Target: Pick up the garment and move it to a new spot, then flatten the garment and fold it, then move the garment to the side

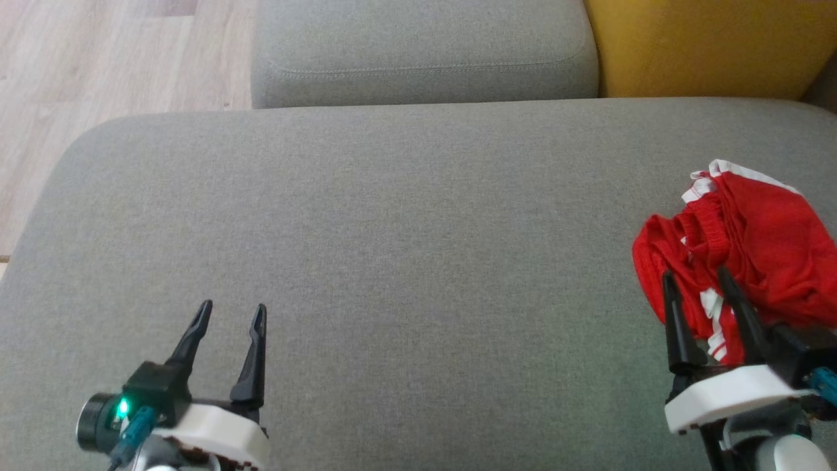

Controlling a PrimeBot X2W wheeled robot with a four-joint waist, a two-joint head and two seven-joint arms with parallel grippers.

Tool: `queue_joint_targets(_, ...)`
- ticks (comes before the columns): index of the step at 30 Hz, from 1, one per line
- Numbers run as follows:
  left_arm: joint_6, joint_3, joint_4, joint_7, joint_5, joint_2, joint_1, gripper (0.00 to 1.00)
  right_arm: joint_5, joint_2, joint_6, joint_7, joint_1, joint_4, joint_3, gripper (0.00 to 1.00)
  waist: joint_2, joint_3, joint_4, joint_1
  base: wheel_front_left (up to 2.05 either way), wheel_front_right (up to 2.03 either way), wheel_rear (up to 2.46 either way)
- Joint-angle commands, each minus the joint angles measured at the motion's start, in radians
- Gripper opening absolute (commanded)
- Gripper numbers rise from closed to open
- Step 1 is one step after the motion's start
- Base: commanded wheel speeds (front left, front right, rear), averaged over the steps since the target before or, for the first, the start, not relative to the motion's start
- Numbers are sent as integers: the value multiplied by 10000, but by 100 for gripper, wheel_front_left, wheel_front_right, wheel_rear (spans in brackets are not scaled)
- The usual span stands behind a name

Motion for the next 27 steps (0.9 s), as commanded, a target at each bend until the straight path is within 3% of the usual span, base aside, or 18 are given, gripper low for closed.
queue_joint_targets(1,67,370,-356,-50,-15,243,-369,100,59,-47,65,-17,-159,-408,185,100,0,11,1,1,0,0,0)
queue_joint_targets(23,149,312,-334,-283,-145,217,-505,100,54,-47,65,58,-128,-419,81,100,0,120,53,1,0,0,0)
queue_joint_targets(24,84,-82,1,-197,-106,44,-9,0,14,4,0,58,166,-17,-93,0,0,120,52,1,0,0,0)
queue_joint_targets(27,56,-145,350,-177,-188,-72,63,0,100,7,-5,41,202,385,-32,0,0,123,48,1,0,0,0)
